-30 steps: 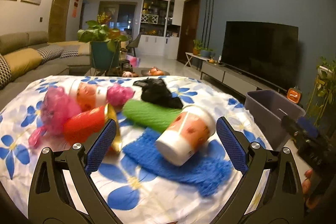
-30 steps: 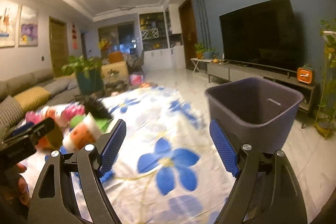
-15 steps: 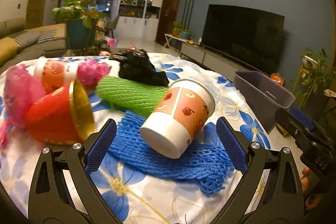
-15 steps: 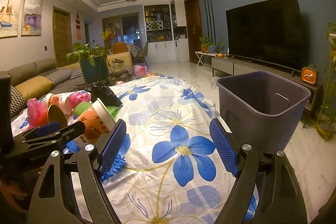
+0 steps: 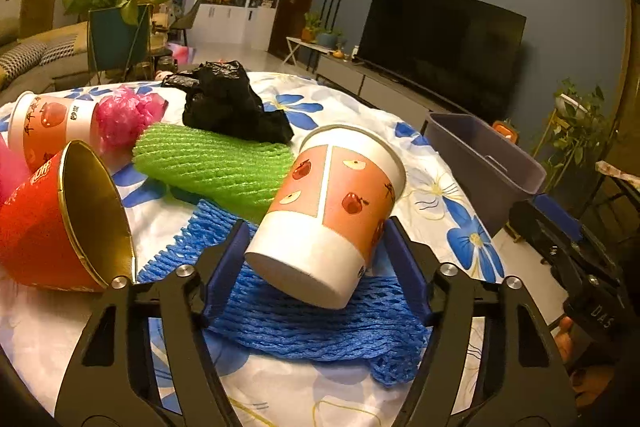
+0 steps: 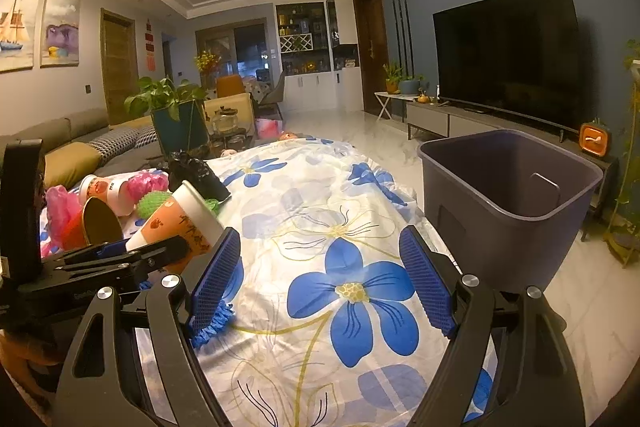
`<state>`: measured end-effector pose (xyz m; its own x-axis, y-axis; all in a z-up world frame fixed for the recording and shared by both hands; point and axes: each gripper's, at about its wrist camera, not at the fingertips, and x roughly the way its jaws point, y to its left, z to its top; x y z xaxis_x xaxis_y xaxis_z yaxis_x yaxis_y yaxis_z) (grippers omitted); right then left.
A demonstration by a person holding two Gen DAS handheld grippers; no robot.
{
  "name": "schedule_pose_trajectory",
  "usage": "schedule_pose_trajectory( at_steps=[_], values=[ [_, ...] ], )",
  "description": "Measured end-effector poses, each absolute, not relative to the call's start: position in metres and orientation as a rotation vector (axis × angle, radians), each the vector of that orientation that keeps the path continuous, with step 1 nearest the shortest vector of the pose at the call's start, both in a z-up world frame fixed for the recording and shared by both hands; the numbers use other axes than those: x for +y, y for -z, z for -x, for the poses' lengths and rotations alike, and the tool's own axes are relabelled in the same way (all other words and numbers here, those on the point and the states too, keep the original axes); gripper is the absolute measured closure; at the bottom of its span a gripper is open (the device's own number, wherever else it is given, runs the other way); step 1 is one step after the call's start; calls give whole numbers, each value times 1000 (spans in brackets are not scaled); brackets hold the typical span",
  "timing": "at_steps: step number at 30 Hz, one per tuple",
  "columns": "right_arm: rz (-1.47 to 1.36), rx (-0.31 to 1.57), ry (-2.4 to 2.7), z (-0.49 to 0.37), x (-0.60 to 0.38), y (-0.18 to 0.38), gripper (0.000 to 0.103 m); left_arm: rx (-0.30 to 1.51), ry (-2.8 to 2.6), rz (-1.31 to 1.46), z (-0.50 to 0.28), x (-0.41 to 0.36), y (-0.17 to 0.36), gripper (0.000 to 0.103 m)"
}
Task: Collect trash
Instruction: 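Move the left tool to the white apple-print cup while the right tool approaches the blue mesh net, then close the left tool on the white cup while the right tool grasps the blue mesh net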
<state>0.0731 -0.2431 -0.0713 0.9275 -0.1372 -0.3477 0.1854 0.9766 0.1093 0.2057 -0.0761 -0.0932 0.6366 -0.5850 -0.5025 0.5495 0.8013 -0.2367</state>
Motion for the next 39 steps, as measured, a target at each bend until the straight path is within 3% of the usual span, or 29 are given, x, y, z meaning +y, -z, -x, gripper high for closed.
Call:
schedule_pose_trajectory(
  at_steps=[7, 32, 39],
  values=[
    [-144, 359, 154, -76, -239, 74, 24, 553, 651, 43, -197, -79, 90, 43],
    [-141, 470, -31, -104, -187, 98, 24, 367, 463, 178, -143, 20, 42, 44],
    [-111, 523, -56, -112, -169, 114, 39, 368, 453, 184, -141, 31, 46, 44]
  ],
)
